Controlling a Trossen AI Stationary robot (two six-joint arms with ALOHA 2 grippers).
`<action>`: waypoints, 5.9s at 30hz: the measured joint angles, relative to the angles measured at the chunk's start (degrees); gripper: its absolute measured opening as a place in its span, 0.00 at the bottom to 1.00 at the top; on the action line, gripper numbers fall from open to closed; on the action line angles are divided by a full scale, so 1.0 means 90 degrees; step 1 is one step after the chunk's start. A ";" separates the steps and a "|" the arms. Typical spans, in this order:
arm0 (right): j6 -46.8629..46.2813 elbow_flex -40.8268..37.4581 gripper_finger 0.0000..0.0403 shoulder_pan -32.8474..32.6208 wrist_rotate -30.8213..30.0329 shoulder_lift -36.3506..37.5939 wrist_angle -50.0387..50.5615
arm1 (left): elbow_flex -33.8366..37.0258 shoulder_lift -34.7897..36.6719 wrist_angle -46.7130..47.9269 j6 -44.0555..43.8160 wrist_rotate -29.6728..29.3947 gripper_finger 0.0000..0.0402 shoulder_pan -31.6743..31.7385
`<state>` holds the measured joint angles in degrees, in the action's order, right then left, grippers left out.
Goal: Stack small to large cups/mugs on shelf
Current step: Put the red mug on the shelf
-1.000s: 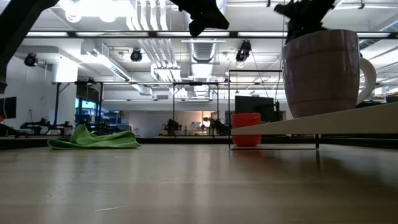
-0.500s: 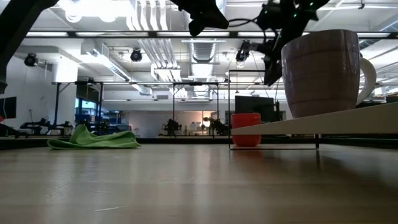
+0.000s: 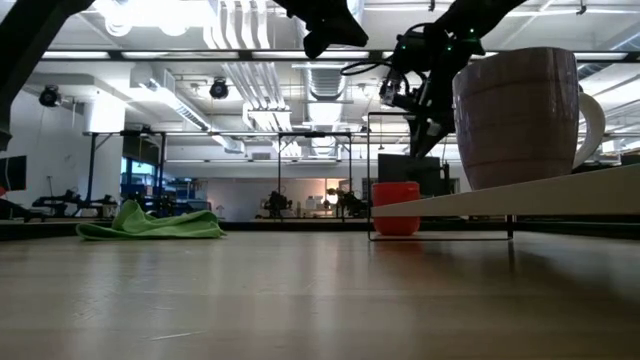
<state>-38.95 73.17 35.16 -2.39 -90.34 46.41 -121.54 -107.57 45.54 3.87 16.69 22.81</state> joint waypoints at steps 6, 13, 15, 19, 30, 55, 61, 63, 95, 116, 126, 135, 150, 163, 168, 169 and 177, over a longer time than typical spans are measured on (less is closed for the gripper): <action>-0.0315 0.0070 0.12 0.0000 -0.0009 -0.0144 0.0068 | 0.0000 0.0000 0.0000 0.0001 0.0000 0.08 0.0000; -0.0512 0.0070 0.12 -0.0001 -0.0004 -0.0372 0.0283 | 0.0000 0.0000 0.0000 0.0001 0.0002 0.08 0.0000; -0.0513 0.0070 0.12 -0.0001 0.0000 -0.0447 0.0295 | 0.0000 0.0000 0.0000 0.0001 0.0002 0.08 0.0000; -0.0730 0.0070 0.12 0.0000 0.0000 -0.0585 0.0284 | 0.0000 0.0000 0.0005 0.0001 0.0002 0.08 0.0000; -0.0958 0.0065 0.12 -0.0002 0.0097 -0.0819 0.0257 | 0.0002 0.0000 0.0061 0.0001 0.0019 0.08 0.0000; -0.1128 0.0063 0.12 -0.0002 0.0097 -0.0819 -0.0049 | 0.0002 0.0002 0.0289 0.0009 0.0012 0.08 0.0000; -0.1128 0.0069 0.12 -0.0017 0.0095 -0.0907 -0.0071 | 0.0002 0.0002 0.0358 0.0009 -0.0002 0.08 0.0000; -0.1128 0.0066 0.12 -0.0029 0.0098 -0.0964 -0.0060 | 0.0002 0.0002 0.0362 0.0009 -0.0002 0.08 0.0000; -0.1004 0.0058 0.12 -0.0032 0.0121 -0.1062 -0.0774 | 0.0002 0.0002 0.0391 0.0329 0.0002 0.08 -0.0002; -0.1007 0.0060 0.12 -0.0029 0.0117 -0.1301 -0.1165 | 0.0002 0.0002 0.0386 0.0331 0.0019 0.08 0.0000; -0.0726 0.0060 0.06 -0.0029 0.0114 -0.1368 -0.1270 | 0.0002 0.0002 0.0384 0.0499 0.0015 0.08 0.0000; 0.0089 0.0060 0.02 -0.0149 0.0292 -0.1265 -0.1192 | 0.0002 0.0002 0.0470 0.0667 -0.0007 0.08 0.0002; 0.1699 0.0060 0.02 -0.0251 -0.0428 0.0572 -0.1194 | 0.0002 0.0002 0.0571 0.0657 -0.0005 0.08 0.0007; 0.2062 0.0060 0.02 -0.0294 -0.0306 0.2568 -0.0941 | 0.0002 0.0002 0.0573 0.0660 -0.0001 0.08 0.0007; 0.2057 0.0060 0.02 -0.0299 0.0546 0.3038 -0.0506 | 0.0002 0.0004 0.0575 0.0662 -0.0002 0.08 0.0007; 0.2044 0.0060 0.02 -0.0303 0.0682 0.3111 -0.0367 | 0.0002 0.0006 0.0578 0.0662 -0.0001 0.08 0.0007; 0.2106 0.0060 0.02 -0.0421 0.0995 0.3356 0.1157 | 0.0002 0.0017 0.0583 0.0655 0.0000 0.08 0.0007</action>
<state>-19.99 73.71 31.36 6.56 -60.14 56.82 -121.51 -107.42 50.78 9.76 16.69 22.87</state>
